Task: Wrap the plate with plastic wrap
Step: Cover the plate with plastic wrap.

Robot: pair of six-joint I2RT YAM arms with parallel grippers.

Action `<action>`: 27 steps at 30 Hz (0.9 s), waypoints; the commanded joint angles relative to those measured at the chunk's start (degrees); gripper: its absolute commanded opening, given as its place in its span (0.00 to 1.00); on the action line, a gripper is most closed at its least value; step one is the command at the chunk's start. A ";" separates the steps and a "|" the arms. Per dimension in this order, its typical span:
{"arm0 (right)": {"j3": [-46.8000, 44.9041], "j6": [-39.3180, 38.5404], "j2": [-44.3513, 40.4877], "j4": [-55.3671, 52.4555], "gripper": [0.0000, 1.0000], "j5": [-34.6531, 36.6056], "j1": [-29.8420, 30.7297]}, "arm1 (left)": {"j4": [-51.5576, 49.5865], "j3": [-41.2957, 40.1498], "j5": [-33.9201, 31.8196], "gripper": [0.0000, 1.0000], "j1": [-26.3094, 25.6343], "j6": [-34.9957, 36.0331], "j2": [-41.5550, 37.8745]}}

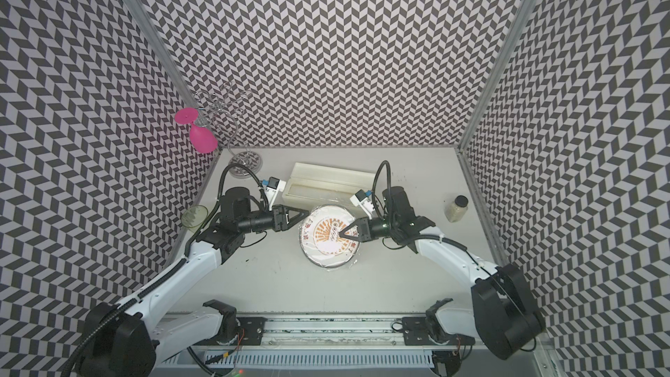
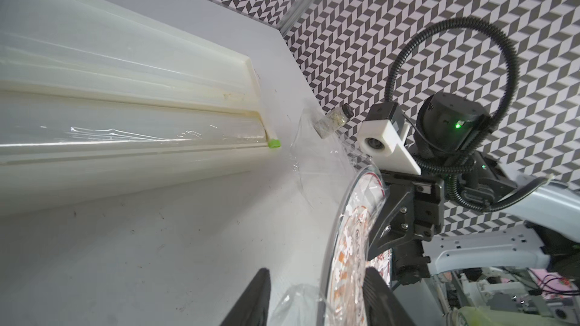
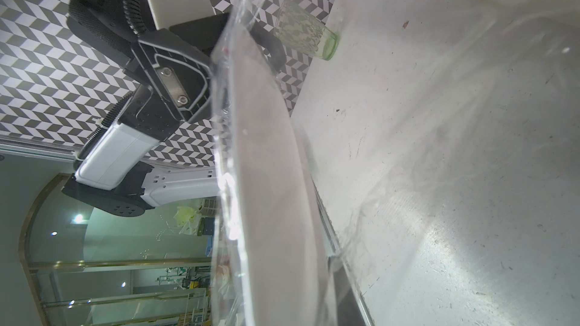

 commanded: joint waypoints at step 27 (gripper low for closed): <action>-6.43 19.73 -2.04 29.53 0.00 -8.01 -0.34 | 6.14 -4.81 3.49 0.00 6.25 -7.21 3.38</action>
